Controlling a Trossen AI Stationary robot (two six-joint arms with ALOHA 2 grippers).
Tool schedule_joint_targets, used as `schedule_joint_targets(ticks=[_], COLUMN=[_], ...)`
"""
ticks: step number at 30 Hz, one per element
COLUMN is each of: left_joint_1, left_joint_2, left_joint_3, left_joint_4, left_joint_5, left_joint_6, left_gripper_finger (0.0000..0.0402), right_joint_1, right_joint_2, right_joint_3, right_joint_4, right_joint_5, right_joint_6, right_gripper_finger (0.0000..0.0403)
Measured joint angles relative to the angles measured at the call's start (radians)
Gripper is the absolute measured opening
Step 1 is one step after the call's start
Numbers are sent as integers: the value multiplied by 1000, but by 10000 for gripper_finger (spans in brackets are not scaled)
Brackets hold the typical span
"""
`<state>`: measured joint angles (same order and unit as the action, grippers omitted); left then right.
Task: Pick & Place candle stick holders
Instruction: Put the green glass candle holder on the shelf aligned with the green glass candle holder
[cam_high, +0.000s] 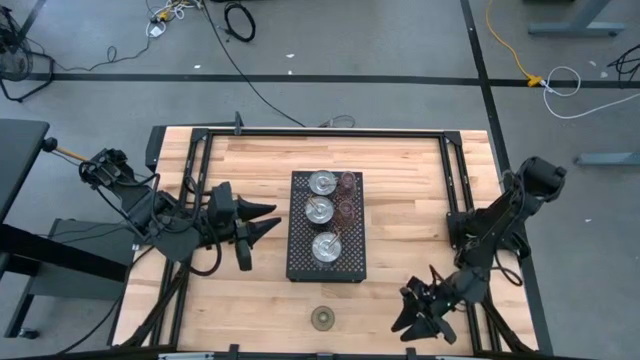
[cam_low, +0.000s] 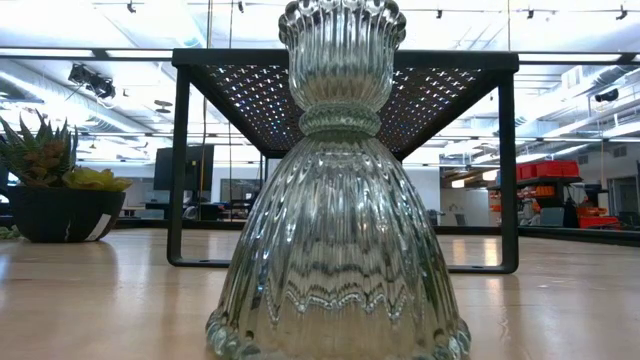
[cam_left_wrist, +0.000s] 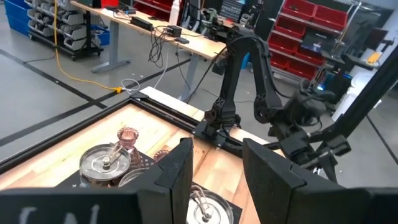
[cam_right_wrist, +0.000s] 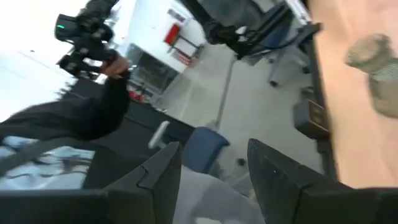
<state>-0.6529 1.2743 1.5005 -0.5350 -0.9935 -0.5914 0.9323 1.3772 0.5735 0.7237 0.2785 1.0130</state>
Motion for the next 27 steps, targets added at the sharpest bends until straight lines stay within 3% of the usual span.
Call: schedule_joint_targets(ticks=[6,15,20,27], left_joint_1=[0,-2,-2,-1], left_joint_2=[0,0,0,0], left_joint_3=[0,0,0,0], left_joint_4=[1,0,0,-11], left_joint_5=[6,119,175,179], left_joint_6=[1,32,59,62], left_gripper_finger=[142,142,142,142], right_joint_1=[32,-28,-86,-145], right_joint_2=[72,365,470,502], right_joint_3=[39,318,423,439], right_joint_4=[-21,-225,-310,-391], right_joint_5=[159,292,298,253], right_joint_6=[14,26,30,51], right_gripper_finger=[182,182,182,198])
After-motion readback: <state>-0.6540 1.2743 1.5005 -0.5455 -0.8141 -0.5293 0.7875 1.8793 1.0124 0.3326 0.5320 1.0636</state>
